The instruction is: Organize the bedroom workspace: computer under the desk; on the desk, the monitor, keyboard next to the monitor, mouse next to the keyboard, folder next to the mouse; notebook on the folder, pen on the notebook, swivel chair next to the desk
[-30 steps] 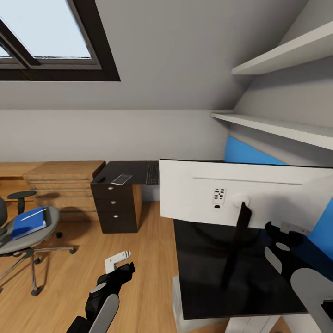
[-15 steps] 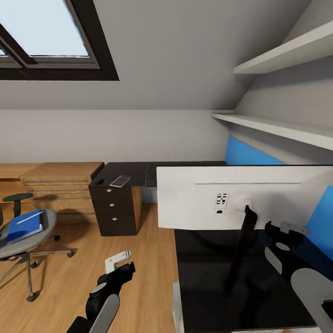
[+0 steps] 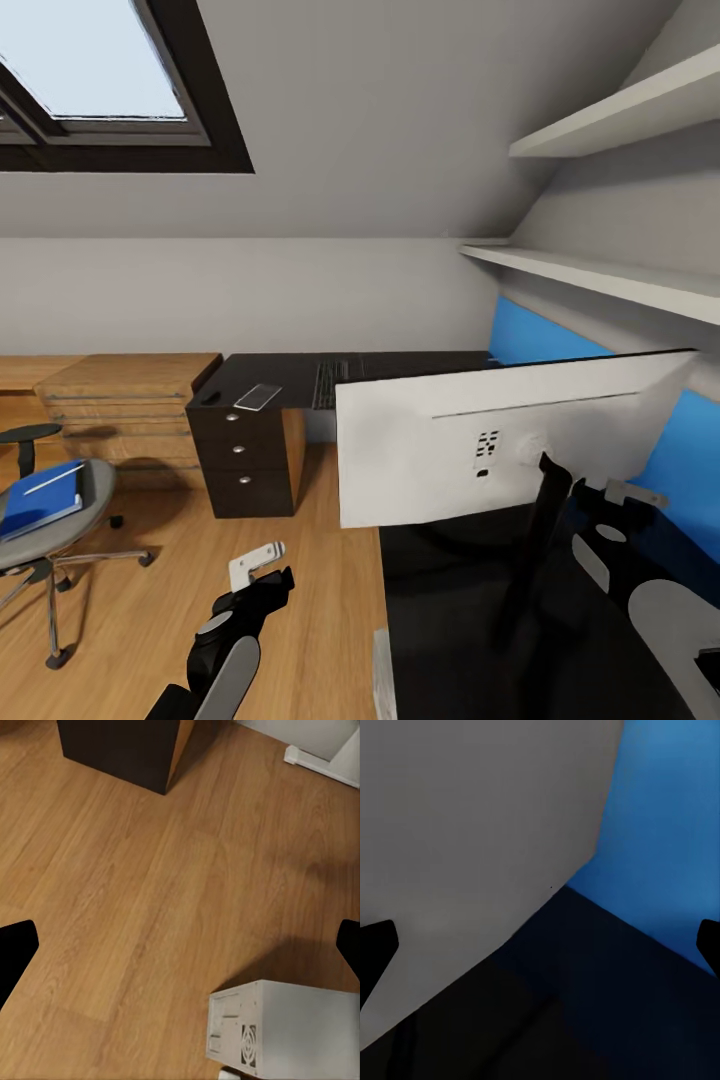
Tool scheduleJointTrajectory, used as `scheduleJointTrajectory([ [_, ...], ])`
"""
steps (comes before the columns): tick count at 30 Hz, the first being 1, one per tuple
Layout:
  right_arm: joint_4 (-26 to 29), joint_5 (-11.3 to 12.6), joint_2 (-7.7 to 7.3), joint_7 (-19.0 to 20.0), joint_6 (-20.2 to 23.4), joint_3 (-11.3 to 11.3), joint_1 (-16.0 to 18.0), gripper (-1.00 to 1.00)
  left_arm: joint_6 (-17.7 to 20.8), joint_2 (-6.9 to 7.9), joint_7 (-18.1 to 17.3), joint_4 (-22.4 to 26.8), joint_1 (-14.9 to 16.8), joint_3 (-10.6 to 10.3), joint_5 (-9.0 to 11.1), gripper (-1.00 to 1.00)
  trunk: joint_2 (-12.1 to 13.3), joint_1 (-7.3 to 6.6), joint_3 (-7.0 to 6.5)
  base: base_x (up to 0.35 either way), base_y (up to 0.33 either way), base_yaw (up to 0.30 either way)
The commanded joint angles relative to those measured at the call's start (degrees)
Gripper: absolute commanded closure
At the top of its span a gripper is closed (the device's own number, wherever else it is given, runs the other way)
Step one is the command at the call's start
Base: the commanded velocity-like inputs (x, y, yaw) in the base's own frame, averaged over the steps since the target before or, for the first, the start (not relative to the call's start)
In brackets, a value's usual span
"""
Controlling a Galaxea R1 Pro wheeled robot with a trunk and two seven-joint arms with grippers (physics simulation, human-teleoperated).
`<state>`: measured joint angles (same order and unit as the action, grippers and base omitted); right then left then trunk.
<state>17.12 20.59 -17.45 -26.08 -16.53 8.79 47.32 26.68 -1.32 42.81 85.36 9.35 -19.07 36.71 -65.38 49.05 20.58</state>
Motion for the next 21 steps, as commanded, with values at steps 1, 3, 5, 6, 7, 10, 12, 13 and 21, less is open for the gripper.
scheduleJointTrajectory([
  [1,0.0,0.6,-0.04,-0.2,-0.3,0.5,0.1,-1.0,0.1,0.01,0.4,0.1,0.1,-0.1,0.4,-1.0,0.0,0.01,0.07,0.026,0.0,0.0],
  [3,0.0,0.6,-0.04,-0.2,-0.3,0.5,0.1,-1.0,0.1,0.0,0.4,0.1,0.1,-0.1,0.4,-1.0,0.0,0.01,0.07,0.017,0.0,0.0],
  [5,0.0,0.6,-0.04,-0.2,-0.3,0.5,0.1,-1.0,0.1,0.0,0.4,0.1,0.1,-0.1,0.4,-1.0,0.0,0.01,0.07,0.01,0.0,0.0],
  [6,0.0,0.6,-0.04,-0.2,-0.3,0.5,0.1,-1.0,0.1,0.0,0.4,0.1,0.1,-0.1,0.4,-1.0,0.0,0.01,0.07,0.006,0.0,0.0],
  [7,0.0,0.6,-0.04,-0.2,-0.3,0.5,0.1,-1.0,0.1,0.0,0.4,0.1,0.1,-0.1,0.4,-1.0,0.0,0.01,0.07,0.004,0.0,0.0],
  [10,0.0,0.6,-0.08,-0.2,-0.3,0.4,0.1,-1.0,0.2,0.0,0.4,0.1,0.0,-0.1,0.4,-1.0,0.0,0.01,0.07,-0.03,0.0,0.0],
  [12,0.0,0.6,-0.06,-0.3,-0.3,0.4,0.1,-1.0,0.2,0.0,0.4,0.1,0.1,-0.1,0.4,-1.0,0.0,0.01,0.07,-0.158,0.0,0.0],
  [13,0.0,0.6,-0.06,-0.2,-0.3,0.4,0.1,-1.0,0.2,0.0,0.4,0.1,0.1,-0.1,0.4,-1.0,0.0,0.01,0.07,-0.246,0.0,0.0],
  [21,0.0,0.6,-0.05,-0.3,-0.3,0.4,0.1,-1.0,0.2,0.0,0.4,0.1,0.1,-0.1,0.5,-1.0,0.0,0.01,0.07,-0.31,0.0,0.0],
])
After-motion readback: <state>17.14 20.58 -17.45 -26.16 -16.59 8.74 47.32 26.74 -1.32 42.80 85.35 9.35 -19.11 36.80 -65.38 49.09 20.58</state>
